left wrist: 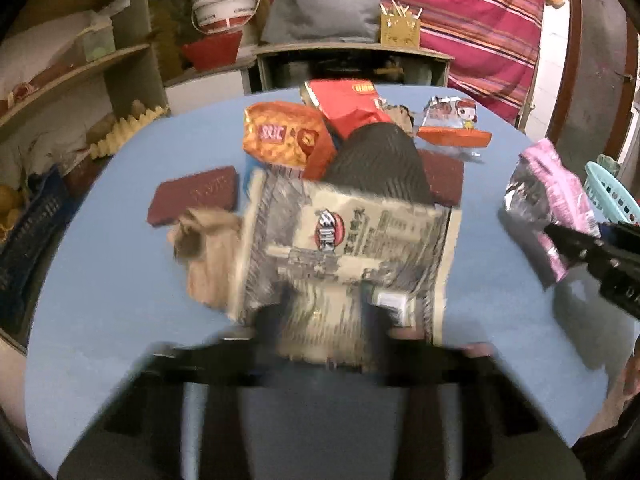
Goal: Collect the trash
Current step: 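Grasp the printed paper wrapper with the left tool while the right tool holds the pink bag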
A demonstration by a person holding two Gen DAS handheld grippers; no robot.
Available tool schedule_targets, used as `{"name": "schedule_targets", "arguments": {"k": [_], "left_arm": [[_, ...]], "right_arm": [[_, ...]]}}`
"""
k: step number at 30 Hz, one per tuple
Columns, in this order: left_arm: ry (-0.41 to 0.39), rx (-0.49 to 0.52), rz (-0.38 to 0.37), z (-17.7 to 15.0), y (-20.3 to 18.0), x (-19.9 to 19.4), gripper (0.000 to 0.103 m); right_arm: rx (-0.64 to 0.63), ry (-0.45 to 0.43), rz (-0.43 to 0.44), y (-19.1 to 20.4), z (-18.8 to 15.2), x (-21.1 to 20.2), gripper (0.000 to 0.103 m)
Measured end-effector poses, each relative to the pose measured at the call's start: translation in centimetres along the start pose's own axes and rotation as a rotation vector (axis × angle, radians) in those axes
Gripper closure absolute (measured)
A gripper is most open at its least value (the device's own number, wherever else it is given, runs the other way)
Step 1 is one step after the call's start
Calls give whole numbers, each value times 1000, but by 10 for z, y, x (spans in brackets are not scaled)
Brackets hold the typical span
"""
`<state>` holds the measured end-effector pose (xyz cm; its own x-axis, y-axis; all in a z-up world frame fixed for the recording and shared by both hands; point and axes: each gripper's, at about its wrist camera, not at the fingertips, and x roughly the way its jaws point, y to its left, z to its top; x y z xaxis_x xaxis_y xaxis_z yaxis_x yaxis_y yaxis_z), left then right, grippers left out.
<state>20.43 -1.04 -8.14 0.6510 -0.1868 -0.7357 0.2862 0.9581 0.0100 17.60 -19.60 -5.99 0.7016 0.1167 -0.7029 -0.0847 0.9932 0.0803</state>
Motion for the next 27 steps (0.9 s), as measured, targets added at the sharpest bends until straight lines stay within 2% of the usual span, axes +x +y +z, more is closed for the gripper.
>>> {"name": "schedule_targets", "arguments": {"k": [2,11,14,16,23,27], "left_arm": [[23,-25,-23,-1,5,5,101],[-87,-29,7,-3,4,-36,103],[-99,-39,17,-1,7,-45,103],[-102,-60,53,0,14,-46,103],[-53,-106,94,-3,38,-31,101],[-19,-119,89,-9,50,-21,101]], "right_arm": [[2,-12,0,-4,0,-6,70],[45,-67,9,-33,-4,-42,70],[53,-71,14,-40,-7,-48,70],[59,-68,19,-44,-8,-50,70],[56,-70,17,-48,-10,-52,70],[46,-66,17,-48,-9,-50,70]]}}
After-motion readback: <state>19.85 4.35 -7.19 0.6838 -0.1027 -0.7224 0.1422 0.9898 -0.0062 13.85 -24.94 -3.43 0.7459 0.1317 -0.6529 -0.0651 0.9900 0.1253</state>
